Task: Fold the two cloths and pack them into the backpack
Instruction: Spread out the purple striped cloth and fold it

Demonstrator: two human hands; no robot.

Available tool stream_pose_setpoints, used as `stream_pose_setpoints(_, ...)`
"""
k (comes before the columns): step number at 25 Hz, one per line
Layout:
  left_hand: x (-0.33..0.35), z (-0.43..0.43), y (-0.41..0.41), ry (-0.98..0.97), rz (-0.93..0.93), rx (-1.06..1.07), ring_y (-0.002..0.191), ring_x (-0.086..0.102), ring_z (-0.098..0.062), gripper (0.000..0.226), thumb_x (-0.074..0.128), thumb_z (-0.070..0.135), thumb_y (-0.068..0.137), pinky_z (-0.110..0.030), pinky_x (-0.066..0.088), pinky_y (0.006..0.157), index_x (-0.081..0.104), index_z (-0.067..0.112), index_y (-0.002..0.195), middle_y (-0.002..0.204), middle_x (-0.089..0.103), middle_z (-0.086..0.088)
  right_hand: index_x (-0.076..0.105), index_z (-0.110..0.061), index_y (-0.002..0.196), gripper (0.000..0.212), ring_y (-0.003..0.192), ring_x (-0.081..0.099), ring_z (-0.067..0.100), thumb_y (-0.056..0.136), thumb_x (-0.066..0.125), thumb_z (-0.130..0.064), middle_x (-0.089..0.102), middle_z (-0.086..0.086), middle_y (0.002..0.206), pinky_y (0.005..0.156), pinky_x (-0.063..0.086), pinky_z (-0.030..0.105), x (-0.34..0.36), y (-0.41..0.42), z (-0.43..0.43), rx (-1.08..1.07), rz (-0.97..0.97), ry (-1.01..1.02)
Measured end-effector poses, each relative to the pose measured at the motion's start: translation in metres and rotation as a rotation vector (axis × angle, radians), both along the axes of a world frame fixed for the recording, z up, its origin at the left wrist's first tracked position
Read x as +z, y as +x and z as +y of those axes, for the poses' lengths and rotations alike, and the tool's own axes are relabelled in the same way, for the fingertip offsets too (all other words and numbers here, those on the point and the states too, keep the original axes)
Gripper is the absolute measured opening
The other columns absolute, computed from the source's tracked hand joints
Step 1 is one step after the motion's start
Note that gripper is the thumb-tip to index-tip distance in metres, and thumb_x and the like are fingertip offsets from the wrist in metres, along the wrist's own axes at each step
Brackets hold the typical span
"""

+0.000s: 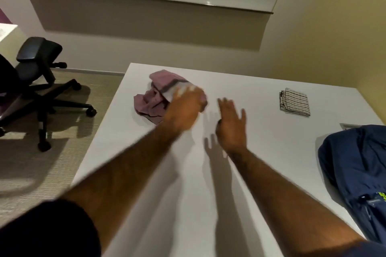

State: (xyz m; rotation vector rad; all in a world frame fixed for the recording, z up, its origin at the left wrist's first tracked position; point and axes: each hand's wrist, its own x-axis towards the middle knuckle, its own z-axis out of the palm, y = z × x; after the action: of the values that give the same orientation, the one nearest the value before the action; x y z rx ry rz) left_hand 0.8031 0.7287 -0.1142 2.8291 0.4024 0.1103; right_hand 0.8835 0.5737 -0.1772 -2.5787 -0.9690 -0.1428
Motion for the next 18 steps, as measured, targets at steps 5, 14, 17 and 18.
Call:
stream_pose_setpoints(5, 0.018, -0.179, -0.07, -0.585, 0.435, -0.461, 0.141, 0.045, -0.026, 0.054, 0.037, 0.048, 0.108, -0.042, 0.036, 0.114, 0.043, 0.019, 0.153, 0.154, 0.049, -0.006, 0.06, -0.009, 0.137, 0.041, 0.127, 0.056, 0.035, 0.101, 0.041, -0.008, 0.06, 0.014, 0.14, 0.109, 0.04, 0.043, 0.031, 0.06, -0.105, -0.505, 0.162, 0.168)
stream_pose_setpoints(14, -0.109, -0.103, -0.11, 0.112, -0.104, 0.15, 0.149, 0.031, -0.042, 0.064, 0.043, 0.043, 0.106, -0.061, 0.032, 0.115, 0.031, 0.007, 0.158, 0.163, 0.03, -0.018, 0.005, -0.027, 0.161, 0.069, 0.156, 0.004, 0.025, 0.104, 0.026, -0.059, 0.005, 0.002, 0.17, 0.122, 0.003, 0.059, -0.031, -0.035, -0.138, 0.142, 0.198, -0.322)
stream_pose_setpoints(17, -0.129, -0.093, -0.116, 0.264, 0.102, -0.036, 0.151, 0.026, -0.039, 0.07, 0.03, 0.056, 0.102, -0.06, 0.019, 0.122, 0.033, 0.015, 0.158, 0.165, 0.03, -0.013, -0.009, -0.024, 0.161, 0.071, 0.156, -0.01, 0.024, 0.105, 0.016, -0.058, -0.013, 0.001, 0.169, 0.122, -0.008, 0.059, -0.052, -0.059, -0.152, 0.233, 0.173, -0.482)
stream_pose_setpoints(18, -0.133, -0.088, -0.116, 0.31, 0.139, -0.021, 0.151, 0.028, -0.04, 0.072, 0.027, 0.058, 0.101, -0.061, 0.016, 0.122, 0.037, 0.014, 0.156, 0.163, 0.034, -0.014, -0.012, -0.022, 0.161, 0.07, 0.156, -0.012, 0.023, 0.105, 0.011, -0.058, -0.016, 0.001, 0.168, 0.121, -0.009, 0.06, -0.058, -0.061, -0.162, 0.185, 0.208, -0.513)
